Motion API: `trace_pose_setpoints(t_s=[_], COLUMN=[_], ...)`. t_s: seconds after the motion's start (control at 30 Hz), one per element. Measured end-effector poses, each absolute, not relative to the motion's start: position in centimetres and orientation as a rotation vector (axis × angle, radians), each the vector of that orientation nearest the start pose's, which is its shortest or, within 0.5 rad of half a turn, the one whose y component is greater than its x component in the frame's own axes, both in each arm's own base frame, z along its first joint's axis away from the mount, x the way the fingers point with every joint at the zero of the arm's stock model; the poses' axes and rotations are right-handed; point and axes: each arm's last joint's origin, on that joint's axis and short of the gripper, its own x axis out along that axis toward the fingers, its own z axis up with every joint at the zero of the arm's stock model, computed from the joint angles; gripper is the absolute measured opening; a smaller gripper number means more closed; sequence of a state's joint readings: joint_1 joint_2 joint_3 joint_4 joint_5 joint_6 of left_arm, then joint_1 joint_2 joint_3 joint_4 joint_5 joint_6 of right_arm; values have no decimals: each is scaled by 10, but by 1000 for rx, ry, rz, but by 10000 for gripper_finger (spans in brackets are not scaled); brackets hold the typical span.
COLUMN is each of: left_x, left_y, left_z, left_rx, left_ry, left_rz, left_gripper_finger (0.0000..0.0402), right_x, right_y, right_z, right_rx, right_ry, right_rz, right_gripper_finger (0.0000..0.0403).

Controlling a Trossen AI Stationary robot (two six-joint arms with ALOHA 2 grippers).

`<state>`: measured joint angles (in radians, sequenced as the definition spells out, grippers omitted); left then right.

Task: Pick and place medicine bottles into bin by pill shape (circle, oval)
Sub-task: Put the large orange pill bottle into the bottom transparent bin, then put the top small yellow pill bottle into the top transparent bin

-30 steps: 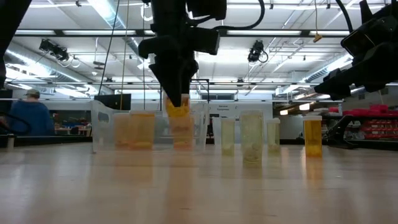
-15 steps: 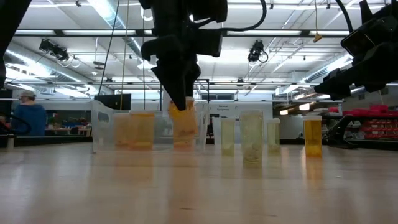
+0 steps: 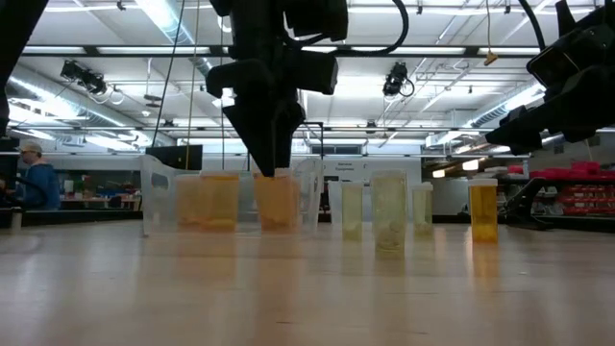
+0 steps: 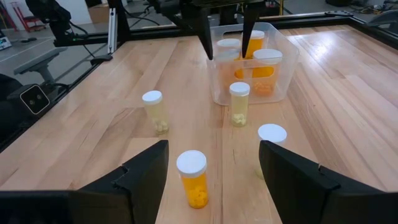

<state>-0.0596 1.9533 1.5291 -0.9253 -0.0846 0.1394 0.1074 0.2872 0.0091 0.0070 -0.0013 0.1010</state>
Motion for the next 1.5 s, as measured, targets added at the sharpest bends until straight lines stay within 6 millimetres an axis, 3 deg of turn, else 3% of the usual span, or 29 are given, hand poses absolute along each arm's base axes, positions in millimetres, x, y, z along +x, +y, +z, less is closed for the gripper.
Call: trace_pose_setpoints(t_s=[0.3, 0.77, 1.07, 1.27, 1.5], left_x=[387, 387, 352, 323, 284], left_y=[-21, -26, -49, -58, -51], left_z=[210, 248, 254, 277, 296], left_rx=[219, 313, 387, 349, 242], left_ry=[1352, 1365, 1490, 1399, 1237], left_rz=[-76, 16, 117, 156, 213], left_gripper_finger=[298, 292, 265, 240, 218], right_x=[111, 111, 111, 112, 112], right_y=[12, 12, 12, 12, 12], right_z=[143, 143, 143, 142, 142], right_rx=[86, 86, 86, 85, 85], right_ry=[276, 276, 278, 284, 285], right_rz=[94, 94, 94, 94, 94], right_gripper_finger=[257, 257, 257, 257, 257])
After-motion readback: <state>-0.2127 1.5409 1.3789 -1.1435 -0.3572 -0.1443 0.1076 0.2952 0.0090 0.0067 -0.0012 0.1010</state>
